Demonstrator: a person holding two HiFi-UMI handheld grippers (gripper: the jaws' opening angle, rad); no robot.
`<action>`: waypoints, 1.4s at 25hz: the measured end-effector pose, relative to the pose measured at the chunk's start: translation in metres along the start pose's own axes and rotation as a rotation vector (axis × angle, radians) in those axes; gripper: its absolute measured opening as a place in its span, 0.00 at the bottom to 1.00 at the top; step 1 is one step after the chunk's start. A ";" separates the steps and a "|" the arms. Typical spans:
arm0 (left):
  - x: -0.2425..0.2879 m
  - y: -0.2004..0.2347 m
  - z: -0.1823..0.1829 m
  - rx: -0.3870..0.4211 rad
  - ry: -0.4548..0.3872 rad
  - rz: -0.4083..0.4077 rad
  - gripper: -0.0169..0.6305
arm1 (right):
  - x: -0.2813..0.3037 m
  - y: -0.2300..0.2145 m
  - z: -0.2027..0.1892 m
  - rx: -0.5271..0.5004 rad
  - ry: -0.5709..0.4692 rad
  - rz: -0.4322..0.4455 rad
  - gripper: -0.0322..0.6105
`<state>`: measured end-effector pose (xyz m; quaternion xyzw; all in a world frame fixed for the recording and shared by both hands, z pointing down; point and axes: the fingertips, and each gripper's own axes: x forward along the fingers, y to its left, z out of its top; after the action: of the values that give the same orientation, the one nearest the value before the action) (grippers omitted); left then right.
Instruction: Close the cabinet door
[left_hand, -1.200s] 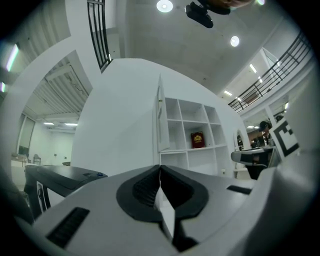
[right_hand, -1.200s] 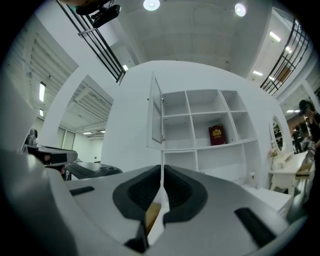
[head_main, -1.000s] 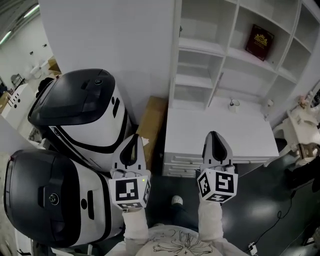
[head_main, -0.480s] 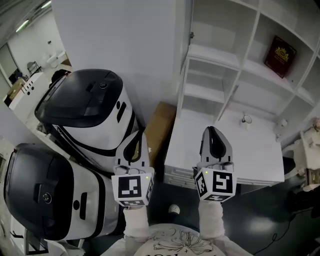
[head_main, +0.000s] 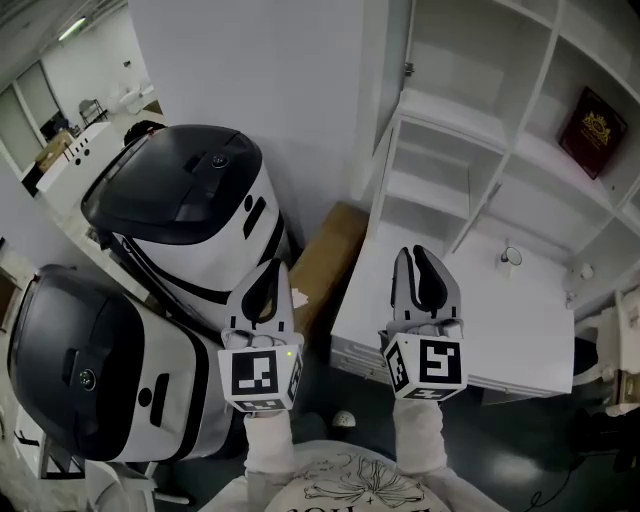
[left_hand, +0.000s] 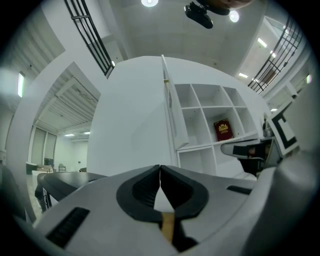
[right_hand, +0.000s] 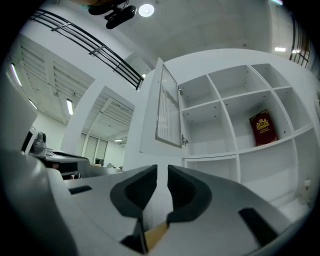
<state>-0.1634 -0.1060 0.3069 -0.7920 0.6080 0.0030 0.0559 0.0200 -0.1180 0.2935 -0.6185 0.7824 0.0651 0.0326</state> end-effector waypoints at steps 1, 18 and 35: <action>0.001 0.002 -0.001 0.000 0.004 0.008 0.03 | 0.003 0.002 0.000 0.001 0.000 0.010 0.13; 0.027 0.044 -0.006 0.001 0.020 0.025 0.03 | 0.057 0.035 0.015 -0.020 -0.033 0.052 0.19; 0.045 0.078 -0.010 -0.025 0.001 0.023 0.03 | 0.087 0.053 0.030 -0.081 -0.075 0.026 0.24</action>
<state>-0.2274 -0.1703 0.3068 -0.7857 0.6168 0.0108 0.0458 -0.0523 -0.1853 0.2559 -0.6060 0.7855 0.1204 0.0359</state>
